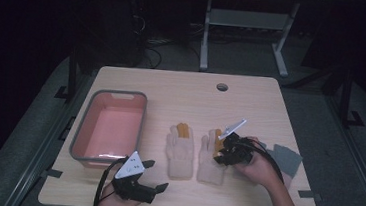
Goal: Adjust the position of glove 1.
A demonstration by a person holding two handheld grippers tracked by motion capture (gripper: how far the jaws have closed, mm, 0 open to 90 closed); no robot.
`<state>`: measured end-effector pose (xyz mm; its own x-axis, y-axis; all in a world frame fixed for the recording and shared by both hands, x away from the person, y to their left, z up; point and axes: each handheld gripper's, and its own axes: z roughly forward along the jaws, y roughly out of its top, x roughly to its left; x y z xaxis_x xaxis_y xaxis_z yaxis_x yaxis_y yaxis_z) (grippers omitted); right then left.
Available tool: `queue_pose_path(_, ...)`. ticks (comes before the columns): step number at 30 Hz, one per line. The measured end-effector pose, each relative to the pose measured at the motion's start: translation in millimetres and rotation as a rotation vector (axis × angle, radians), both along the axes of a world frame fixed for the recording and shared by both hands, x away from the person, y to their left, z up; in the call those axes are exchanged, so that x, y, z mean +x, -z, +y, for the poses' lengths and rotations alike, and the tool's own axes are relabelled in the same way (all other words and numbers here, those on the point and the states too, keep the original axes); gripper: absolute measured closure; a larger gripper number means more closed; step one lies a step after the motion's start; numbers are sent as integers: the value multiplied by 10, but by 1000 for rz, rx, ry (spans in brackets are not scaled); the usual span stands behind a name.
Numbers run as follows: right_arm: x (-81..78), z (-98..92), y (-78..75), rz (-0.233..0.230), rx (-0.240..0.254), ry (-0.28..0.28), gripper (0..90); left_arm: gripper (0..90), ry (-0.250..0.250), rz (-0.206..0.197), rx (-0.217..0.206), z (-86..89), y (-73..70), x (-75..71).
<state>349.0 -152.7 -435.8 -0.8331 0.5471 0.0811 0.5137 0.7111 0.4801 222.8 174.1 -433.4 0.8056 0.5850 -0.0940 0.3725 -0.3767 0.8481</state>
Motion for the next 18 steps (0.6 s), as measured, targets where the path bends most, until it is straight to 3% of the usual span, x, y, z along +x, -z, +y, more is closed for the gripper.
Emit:
queue_pose_path(10, -41, -52, -87, 6, 34, 5, 666, 158, -4, 2, -4, 2, 1, 3)
queue_pose_path(18, -71, -46, -246, -39, 31, -27, 668, 158, -8, 3, -9, 0, -4, -2)
